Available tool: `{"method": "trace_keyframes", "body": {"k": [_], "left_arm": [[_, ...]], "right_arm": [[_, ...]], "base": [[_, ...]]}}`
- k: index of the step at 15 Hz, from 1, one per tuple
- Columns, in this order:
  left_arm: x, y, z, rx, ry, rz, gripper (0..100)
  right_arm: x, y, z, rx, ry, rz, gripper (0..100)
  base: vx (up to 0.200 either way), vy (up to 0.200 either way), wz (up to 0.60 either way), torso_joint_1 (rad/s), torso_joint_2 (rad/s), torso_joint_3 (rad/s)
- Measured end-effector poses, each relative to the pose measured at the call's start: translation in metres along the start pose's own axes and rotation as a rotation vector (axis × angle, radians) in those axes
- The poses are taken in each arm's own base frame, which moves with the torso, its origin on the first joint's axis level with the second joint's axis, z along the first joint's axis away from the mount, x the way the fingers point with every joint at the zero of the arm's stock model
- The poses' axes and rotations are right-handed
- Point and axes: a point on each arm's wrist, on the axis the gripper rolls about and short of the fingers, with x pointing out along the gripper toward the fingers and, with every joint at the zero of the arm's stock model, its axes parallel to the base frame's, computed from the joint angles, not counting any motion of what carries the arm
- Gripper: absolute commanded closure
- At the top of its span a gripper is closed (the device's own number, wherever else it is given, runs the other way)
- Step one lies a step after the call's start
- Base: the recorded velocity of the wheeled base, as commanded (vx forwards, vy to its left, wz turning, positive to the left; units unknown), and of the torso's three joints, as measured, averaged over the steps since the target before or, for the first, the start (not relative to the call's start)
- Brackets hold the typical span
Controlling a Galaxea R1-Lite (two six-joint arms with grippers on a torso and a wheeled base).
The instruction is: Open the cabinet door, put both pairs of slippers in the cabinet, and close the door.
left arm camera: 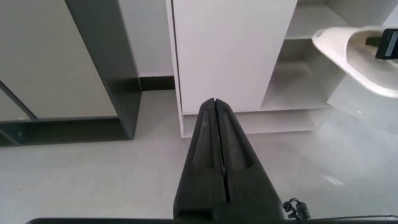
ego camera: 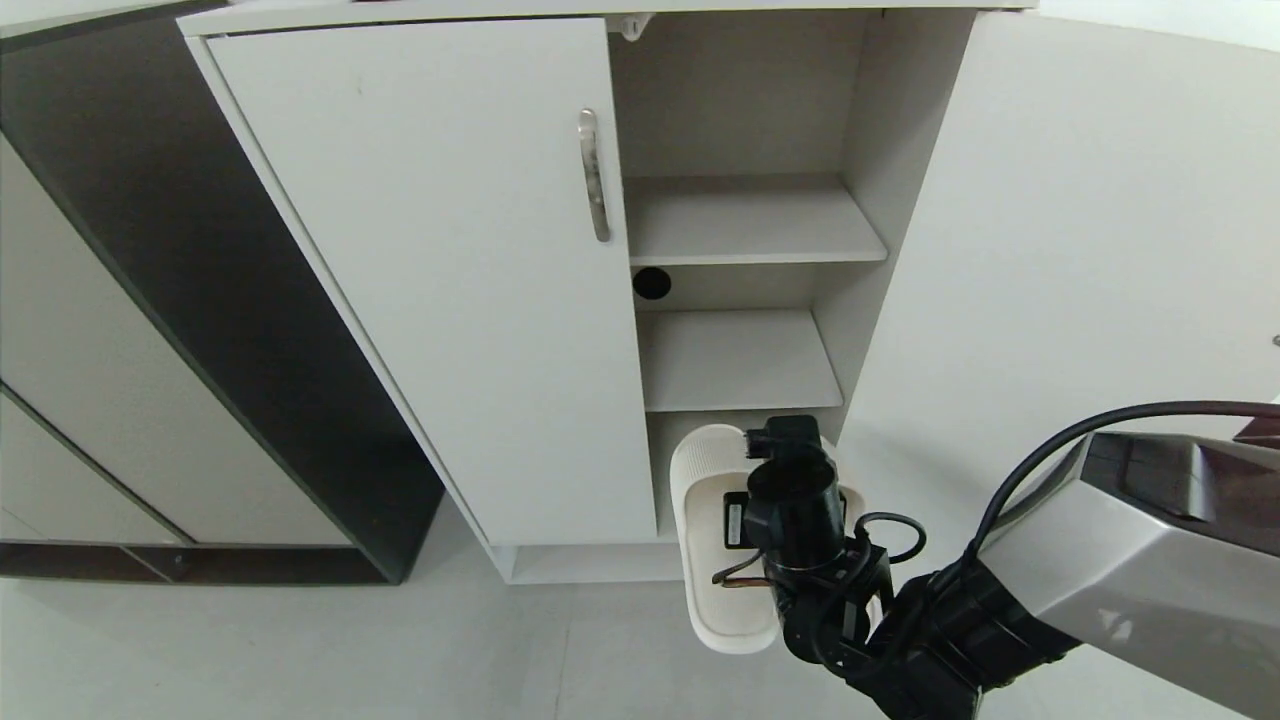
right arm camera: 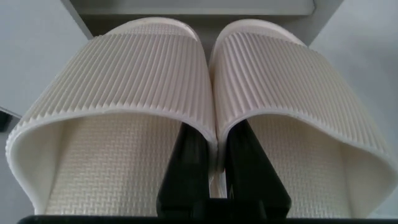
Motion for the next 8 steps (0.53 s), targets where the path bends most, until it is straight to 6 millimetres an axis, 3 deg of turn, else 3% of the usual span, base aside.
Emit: {"method": "trace_keyframes", "body": {"k": [4,8], "left_arm": [[0.000,0.000,0.000,-0.002,0.000,0.001,100],[0.000,0.000,0.000,-0.003,0.000,0.001,100]], "right_arm": [[-0.003,-0.002,0.004,-0.020,-0.112,0.016,100],[0.005,-0.007,-0.011,-0.044,-0.142,0.004,100]], "base": [[0.000,0.000,0.00,0.004,0.00,-0.092],[0.000,0.000,0.00,0.000,0.00,0.000]]}}
